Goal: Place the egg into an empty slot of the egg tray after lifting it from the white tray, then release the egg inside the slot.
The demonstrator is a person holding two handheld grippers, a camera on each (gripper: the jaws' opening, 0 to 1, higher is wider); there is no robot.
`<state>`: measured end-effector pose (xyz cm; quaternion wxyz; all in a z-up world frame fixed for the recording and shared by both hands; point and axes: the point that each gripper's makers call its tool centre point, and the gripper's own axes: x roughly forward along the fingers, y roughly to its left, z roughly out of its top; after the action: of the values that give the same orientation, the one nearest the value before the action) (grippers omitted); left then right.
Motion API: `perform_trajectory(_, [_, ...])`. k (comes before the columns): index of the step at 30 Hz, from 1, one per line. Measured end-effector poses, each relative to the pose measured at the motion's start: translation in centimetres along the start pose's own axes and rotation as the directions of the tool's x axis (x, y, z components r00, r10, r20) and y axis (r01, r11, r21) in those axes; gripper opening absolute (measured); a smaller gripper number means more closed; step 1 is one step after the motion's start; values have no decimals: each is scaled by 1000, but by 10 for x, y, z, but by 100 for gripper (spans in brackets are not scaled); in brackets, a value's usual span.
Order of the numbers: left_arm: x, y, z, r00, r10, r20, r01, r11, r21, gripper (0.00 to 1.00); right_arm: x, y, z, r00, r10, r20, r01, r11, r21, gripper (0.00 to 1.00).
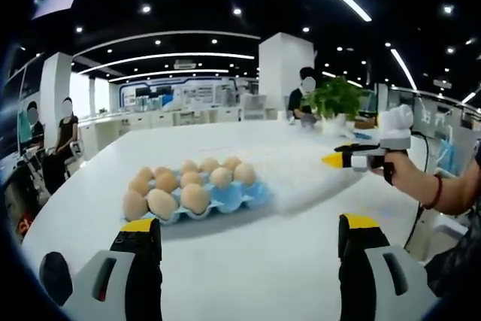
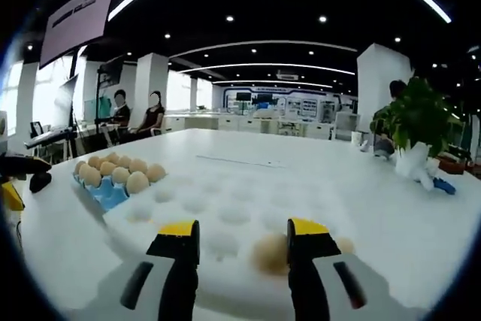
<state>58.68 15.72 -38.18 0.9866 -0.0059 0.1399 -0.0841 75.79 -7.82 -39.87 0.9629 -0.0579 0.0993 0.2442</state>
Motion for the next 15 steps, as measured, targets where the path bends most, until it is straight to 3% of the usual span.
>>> perform_trajectory(8, [-1,1,1,1000,0,2,0,1000,5,100,-3,-19,-16,997,-68,-44,70,996,59,41])
perform_trajectory(13, [2,5,2,1000,-1,4,1,1000,4,100,0,-18,-24,996,-75,-46,77,996,46,37])
perform_trajectory(15, [3,7,2,1000,-2,2,2,1000,4,100,-1,-21,-24,996,-86,-25,88,991,98,36])
